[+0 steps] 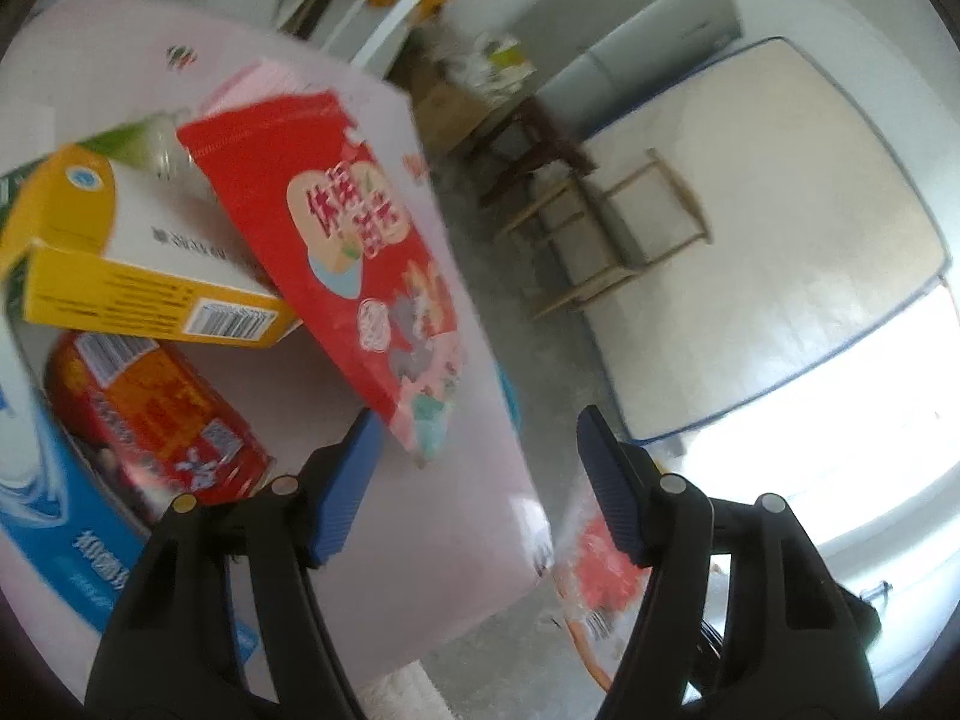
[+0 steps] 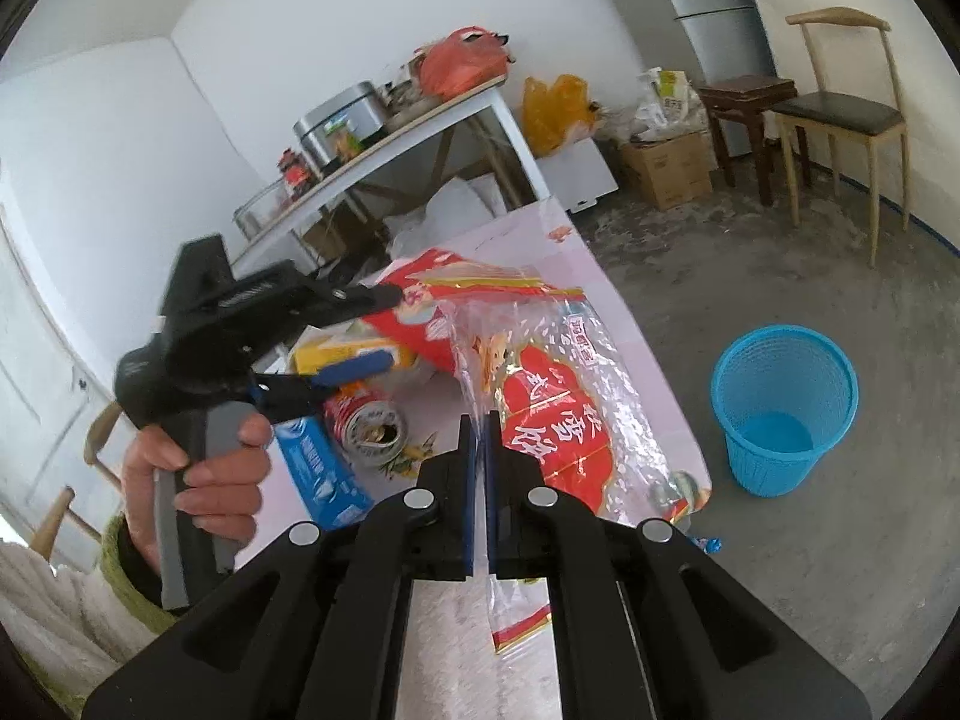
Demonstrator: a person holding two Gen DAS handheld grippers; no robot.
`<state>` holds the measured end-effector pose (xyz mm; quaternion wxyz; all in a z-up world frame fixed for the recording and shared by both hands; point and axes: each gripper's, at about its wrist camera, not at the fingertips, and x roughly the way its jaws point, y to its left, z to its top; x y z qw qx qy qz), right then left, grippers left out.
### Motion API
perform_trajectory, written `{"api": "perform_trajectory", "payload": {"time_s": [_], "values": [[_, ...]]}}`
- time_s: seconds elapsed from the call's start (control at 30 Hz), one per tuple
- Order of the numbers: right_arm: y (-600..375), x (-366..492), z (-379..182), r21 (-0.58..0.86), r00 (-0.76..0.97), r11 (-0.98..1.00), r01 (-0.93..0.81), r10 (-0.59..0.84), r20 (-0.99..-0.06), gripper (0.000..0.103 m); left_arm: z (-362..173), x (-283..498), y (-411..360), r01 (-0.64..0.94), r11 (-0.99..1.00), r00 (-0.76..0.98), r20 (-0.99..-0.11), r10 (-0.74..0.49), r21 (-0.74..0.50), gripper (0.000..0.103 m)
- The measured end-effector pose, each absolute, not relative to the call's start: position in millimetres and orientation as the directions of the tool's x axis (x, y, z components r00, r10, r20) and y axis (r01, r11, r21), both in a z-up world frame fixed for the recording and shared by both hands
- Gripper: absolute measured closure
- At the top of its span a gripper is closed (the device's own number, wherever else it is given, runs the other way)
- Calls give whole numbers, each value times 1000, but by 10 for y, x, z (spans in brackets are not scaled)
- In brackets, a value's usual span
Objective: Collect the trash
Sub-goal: 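Grasp the thin red plastic strip with the left tool while the right tool lifts the bag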
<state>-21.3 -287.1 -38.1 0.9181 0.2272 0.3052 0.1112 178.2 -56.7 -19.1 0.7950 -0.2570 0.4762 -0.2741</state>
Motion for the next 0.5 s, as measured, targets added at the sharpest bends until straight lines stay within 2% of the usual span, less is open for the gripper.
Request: {"api": "perform_trajectory", "payload": {"time_s": [0.13,0.37,0.5], "values": [[-2929,-189,-407,494,795,867,-62,342,-501,100,-337,1927,-743,90,748,361,-679,-639,-657,38],[-3025,-159,-450,517,803,854,-62,350,-482,100,-387,2083,-937,-2,832,417,-756,-504,-555,36],[-3066,-237,-491,527,808,848,-67,356,-470,100,-442,2196,-976,-59,834,434,-767,-473,-549,36]]}}
